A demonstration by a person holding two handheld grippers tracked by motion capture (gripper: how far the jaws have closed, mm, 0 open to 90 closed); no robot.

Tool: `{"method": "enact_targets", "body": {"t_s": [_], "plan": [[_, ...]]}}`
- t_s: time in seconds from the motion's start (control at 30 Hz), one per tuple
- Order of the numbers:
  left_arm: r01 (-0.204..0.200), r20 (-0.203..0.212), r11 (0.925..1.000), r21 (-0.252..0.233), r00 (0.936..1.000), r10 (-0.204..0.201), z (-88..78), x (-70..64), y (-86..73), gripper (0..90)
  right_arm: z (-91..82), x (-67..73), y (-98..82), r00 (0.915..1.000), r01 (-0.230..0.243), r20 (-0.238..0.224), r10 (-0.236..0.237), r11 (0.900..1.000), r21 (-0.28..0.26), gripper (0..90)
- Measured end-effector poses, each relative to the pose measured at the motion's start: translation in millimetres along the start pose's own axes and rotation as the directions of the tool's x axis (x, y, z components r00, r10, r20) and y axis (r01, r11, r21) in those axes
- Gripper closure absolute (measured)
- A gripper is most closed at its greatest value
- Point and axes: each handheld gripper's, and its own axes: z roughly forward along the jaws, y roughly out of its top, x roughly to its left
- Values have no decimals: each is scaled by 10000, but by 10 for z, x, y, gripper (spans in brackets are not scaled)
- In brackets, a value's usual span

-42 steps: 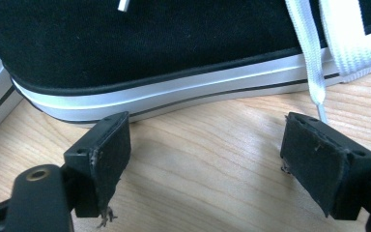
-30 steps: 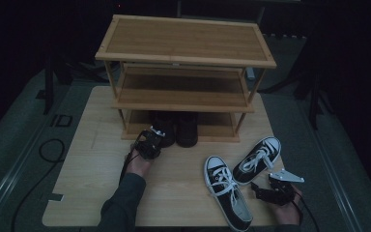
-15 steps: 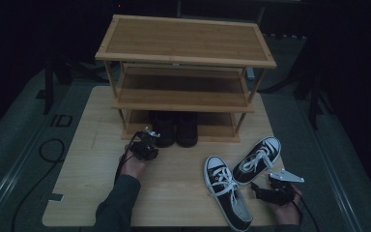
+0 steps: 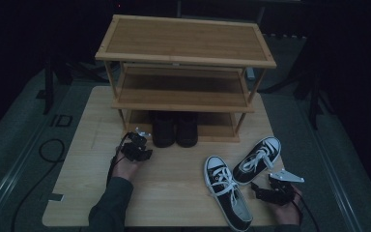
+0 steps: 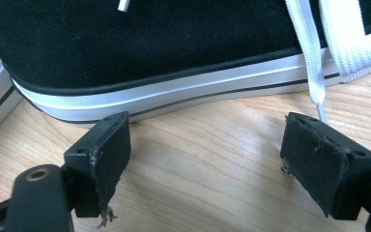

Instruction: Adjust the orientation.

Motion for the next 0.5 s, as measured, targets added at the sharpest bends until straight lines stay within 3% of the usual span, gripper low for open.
{"method": "enact_targets", "body": {"t_s": [0.5], "plan": [[425, -23, 9989, -185, 9991, -426, 20, 128, -140, 633, -7, 20, -6, 9998, -117, 132, 116, 9999, 8, 180]]}}
